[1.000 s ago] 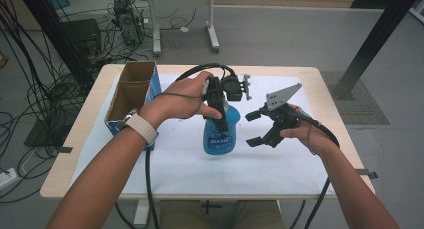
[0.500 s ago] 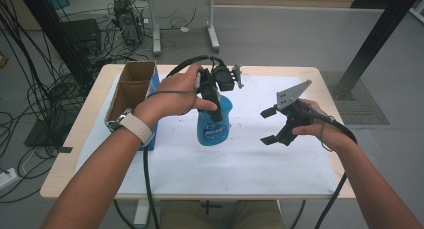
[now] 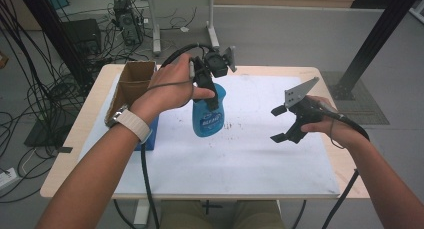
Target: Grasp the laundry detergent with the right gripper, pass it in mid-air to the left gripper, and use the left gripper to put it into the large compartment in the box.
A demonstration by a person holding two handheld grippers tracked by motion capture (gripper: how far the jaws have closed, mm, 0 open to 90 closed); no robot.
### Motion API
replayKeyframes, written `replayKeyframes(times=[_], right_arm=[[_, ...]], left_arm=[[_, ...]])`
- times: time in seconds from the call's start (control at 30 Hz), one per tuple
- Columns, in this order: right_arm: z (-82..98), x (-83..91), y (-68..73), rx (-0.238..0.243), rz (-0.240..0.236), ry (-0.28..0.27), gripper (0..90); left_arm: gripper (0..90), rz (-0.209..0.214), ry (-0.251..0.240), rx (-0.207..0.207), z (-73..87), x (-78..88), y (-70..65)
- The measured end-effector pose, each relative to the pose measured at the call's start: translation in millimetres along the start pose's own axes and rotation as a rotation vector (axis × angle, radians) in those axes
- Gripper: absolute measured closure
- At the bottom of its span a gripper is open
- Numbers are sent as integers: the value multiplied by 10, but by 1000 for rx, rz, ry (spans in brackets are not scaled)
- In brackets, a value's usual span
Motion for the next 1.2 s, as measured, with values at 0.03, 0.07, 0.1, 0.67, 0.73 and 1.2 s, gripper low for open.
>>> replayKeyframes(times=[0.03,0.07,0.1,0.67,0.73,1.2], right_arm=[[20,11,-10,-2,3,7,69],[39,22,-17,-5,6,11,69],[59,33,-21,-10,7,16,69],[264,124,-102,-22,31,83,70],[267,125,-109,-18,34,86,70],[283,98,-162,-9,36,103,71]], left_arm=[[374,-2,-1,16,4,24,18],[374,-6,3,30,10,49,33],[374,-10,0,43,12,76,48],[374,-67,1,301,152,501,388],[374,-75,2,326,176,545,428],[374,-96,8,507,384,740,690]])
Point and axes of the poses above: each handheld gripper's, and its own axes: x roughly backward along the jaws, z roughly out of its underside, y roughly to its left, the point moved 7 cm from there along -x, roughly forward along the jaws, and after that the axes turned 9 degrees about y, right-handed, at the moved point
